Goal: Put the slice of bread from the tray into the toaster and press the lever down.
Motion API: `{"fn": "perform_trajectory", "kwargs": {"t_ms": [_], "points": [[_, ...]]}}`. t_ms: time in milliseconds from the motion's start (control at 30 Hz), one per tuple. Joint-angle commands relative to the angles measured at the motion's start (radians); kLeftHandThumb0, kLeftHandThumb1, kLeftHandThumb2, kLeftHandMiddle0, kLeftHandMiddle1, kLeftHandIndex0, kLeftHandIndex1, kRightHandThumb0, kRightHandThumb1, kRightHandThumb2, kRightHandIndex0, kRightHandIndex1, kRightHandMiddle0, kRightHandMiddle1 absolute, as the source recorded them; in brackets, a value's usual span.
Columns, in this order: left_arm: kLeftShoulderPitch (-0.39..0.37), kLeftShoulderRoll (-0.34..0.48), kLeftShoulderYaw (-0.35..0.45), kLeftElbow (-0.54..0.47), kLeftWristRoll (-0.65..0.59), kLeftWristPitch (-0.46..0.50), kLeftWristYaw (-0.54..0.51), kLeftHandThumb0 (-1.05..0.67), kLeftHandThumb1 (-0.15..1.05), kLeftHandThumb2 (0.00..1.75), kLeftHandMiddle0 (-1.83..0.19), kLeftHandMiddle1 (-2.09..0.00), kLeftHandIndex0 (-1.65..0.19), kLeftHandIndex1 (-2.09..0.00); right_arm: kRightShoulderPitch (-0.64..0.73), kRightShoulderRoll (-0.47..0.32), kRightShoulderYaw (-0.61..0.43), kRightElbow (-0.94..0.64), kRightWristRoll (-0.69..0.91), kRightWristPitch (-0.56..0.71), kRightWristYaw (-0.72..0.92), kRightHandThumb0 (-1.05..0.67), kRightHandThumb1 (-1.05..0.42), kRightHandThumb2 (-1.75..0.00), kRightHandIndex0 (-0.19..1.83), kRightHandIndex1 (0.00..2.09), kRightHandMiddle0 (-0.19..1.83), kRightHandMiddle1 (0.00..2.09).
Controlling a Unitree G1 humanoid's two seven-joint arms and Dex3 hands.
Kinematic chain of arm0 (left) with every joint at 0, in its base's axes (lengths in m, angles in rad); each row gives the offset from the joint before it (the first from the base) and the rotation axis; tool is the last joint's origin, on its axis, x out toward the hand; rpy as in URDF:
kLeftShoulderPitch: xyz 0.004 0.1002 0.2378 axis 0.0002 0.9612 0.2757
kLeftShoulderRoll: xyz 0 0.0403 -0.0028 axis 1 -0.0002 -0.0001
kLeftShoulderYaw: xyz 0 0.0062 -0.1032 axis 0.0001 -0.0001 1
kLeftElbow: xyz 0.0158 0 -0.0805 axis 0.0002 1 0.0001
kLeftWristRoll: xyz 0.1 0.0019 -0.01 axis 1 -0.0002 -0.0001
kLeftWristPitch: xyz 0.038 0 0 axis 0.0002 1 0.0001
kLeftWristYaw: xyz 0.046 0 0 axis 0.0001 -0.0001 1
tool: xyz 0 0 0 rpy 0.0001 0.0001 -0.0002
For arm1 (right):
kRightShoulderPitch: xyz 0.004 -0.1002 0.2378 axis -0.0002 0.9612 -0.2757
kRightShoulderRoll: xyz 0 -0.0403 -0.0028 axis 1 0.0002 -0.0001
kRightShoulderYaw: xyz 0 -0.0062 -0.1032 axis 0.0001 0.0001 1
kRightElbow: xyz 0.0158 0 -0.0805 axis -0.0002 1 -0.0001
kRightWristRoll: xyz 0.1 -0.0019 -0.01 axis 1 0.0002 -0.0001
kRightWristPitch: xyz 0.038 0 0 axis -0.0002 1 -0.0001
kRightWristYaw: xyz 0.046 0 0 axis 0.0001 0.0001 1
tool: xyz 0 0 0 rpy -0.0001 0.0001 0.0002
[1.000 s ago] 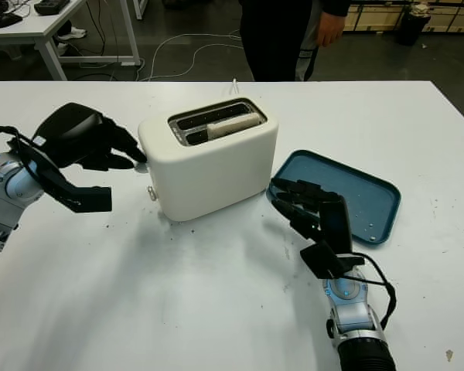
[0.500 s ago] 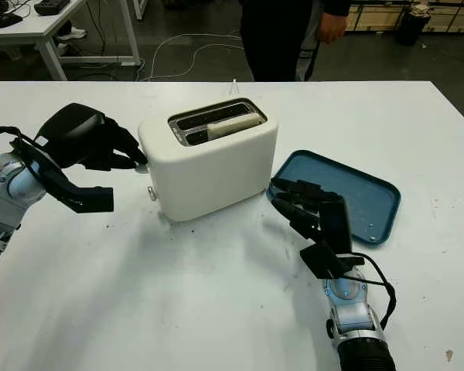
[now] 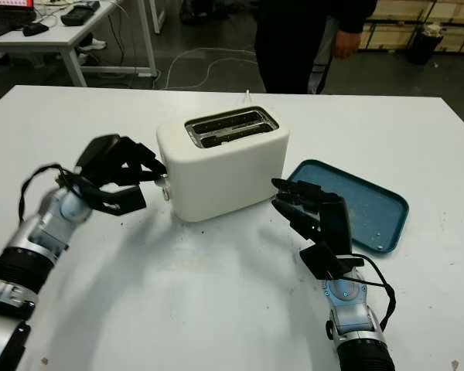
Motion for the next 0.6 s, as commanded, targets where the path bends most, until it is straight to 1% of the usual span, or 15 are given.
{"fn": "perform_trajectory", "kwargs": {"t_ms": [0,67,167,267,433,567], "points": [[0.121,-0.287,-0.165,0.175,0.056,0.065,-0.011,-0.28,0.92,0.04,-0.88,-1.04,-1.15,0.0,0.002,-0.003,-0.005,0.011,-0.003,-0.01,-0.007,-0.46,-0.88,0.0,1.07,0.19,1.04,0.0],[0.131,-0.288,-0.171,0.185,0.04,0.046,0.03,-0.29,0.92,0.04,-0.88,-1.15,-1.17,-0.01,0.001,-0.004,-0.004,0.012,-0.001,-0.009,-0.002,-0.46,-0.89,0.0,1.07,0.19,1.04,0.0],[0.129,-0.273,-0.176,0.172,0.022,0.067,0.045,-0.27,0.92,0.03,-0.84,-1.24,-1.19,-0.03,-0.001,-0.002,-0.002,0.013,-0.001,-0.007,-0.001,-0.47,-0.88,0.0,1.07,0.2,1.05,0.0],[0.124,-0.262,-0.162,0.154,-0.018,0.07,0.032,-0.25,0.92,0.04,-0.79,-1.26,-1.18,-0.02,-0.001,0.002,0.001,0.011,-0.004,-0.003,-0.002,-0.47,-0.88,0.0,1.07,0.2,1.05,0.0],[0.12,-0.258,-0.161,0.131,-0.047,0.066,0.036,-0.25,0.92,0.04,-0.83,-1.25,-1.19,-0.03,-0.002,0.008,0.005,0.012,-0.005,-0.005,-0.006,-0.47,-0.88,0.0,1.07,0.2,1.05,0.0],[0.124,-0.249,-0.165,0.094,-0.053,0.07,0.028,-0.27,0.92,0.04,-0.82,-1.26,-1.19,-0.03,-0.005,0.005,0.007,0.014,-0.002,-0.002,-0.004,-0.46,-0.88,0.0,1.07,0.21,1.05,0.0]]}}
